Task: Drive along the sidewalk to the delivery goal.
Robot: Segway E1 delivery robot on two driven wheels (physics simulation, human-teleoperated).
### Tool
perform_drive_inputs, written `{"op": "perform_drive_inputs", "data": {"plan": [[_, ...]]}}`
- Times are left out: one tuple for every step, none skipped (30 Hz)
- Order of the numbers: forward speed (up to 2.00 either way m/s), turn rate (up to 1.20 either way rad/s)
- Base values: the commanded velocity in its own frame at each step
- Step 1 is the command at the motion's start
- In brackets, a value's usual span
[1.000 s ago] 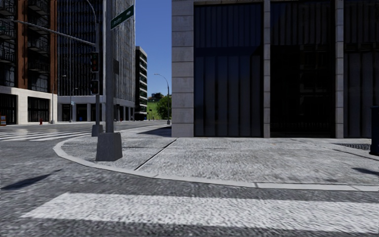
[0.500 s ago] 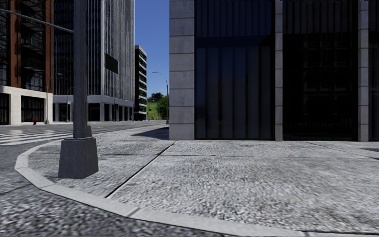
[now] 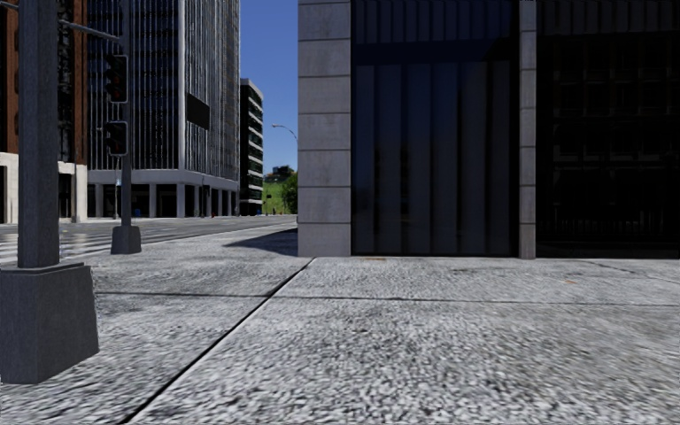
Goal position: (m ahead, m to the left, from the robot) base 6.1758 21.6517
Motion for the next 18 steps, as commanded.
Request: {"op": "perform_drive_inputs", "data": {"plan": [[1.46, 0.21], [1.42, 0.23], [1.4, 0.25], [1.4, 0.25], [1.4, 0.26], [1.4, 0.27], [1.39, 0.27], [1.39, 0.27], [1.39, 0.28], [1.39, 0.29], [1.39, 0.29], [1.39, 0.3], [1.39, 0.33], [1.39, 0.34], [1.39, 0.34], [1.39, 0.35], [1.39, 0.36], [1.39, 0.36]]}}
